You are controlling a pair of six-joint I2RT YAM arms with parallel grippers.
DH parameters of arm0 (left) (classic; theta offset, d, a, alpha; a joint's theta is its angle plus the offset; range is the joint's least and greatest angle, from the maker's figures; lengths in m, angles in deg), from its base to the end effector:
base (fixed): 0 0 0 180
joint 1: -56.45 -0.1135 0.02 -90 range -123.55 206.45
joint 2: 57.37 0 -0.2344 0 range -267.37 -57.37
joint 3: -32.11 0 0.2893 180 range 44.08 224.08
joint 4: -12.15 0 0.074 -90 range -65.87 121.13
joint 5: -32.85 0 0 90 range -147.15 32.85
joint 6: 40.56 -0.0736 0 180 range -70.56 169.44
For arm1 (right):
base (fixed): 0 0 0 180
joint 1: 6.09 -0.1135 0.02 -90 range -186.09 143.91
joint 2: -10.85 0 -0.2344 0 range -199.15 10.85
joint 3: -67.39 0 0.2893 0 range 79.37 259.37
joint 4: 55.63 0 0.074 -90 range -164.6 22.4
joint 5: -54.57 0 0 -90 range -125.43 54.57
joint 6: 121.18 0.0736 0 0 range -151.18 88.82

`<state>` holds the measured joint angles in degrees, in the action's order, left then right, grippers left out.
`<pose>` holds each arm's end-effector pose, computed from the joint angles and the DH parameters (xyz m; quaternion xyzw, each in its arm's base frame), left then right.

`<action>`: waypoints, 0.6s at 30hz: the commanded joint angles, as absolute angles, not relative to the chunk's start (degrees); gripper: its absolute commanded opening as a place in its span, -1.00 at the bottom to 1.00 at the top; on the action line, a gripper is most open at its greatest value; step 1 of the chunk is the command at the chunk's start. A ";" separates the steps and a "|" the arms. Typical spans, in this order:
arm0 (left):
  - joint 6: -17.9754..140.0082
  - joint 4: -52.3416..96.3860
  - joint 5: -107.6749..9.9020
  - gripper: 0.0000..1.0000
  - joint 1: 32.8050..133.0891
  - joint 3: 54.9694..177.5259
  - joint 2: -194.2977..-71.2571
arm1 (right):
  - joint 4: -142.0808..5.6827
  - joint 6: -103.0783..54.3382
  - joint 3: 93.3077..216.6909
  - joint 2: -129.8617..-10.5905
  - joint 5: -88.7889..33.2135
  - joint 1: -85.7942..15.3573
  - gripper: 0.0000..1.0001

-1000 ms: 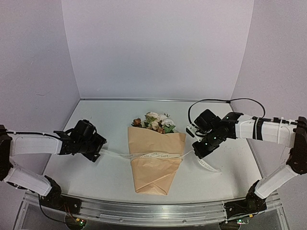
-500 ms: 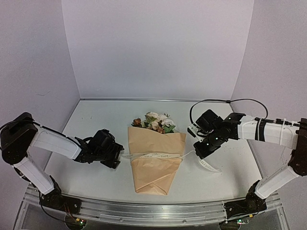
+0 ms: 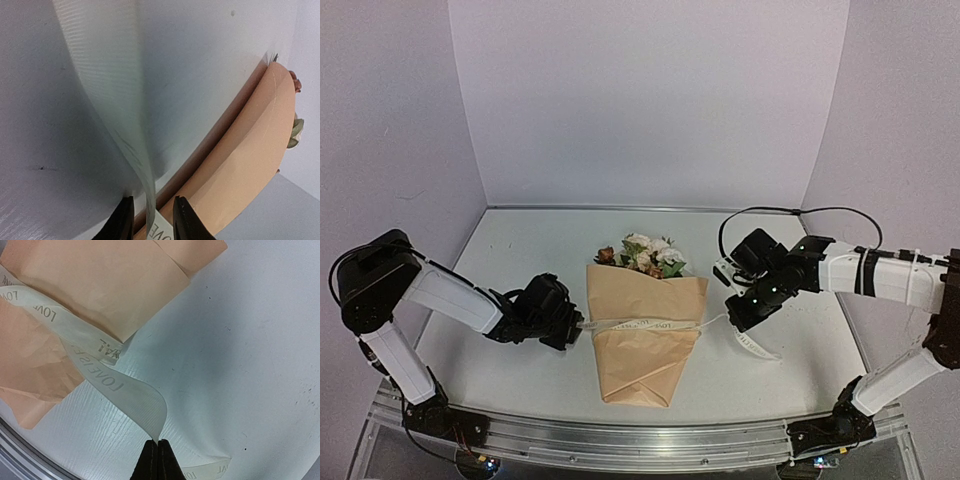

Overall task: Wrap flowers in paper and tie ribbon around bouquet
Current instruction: Tie the ribbon around the folded bouquet.

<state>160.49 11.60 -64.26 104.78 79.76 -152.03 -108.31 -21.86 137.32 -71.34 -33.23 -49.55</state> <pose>0.2313 -0.2461 0.0289 -0.5020 0.7795 -0.3539 0.1229 0.2400 0.2313 0.1506 -0.2905 0.9318 0.1132 0.1860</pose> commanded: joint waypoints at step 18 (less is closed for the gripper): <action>127.42 19.13 -73.70 -1.00 100.12 86.16 -148.62 | -100.52 -8.58 136.80 -79.53 -53.54 -49.77 -1.00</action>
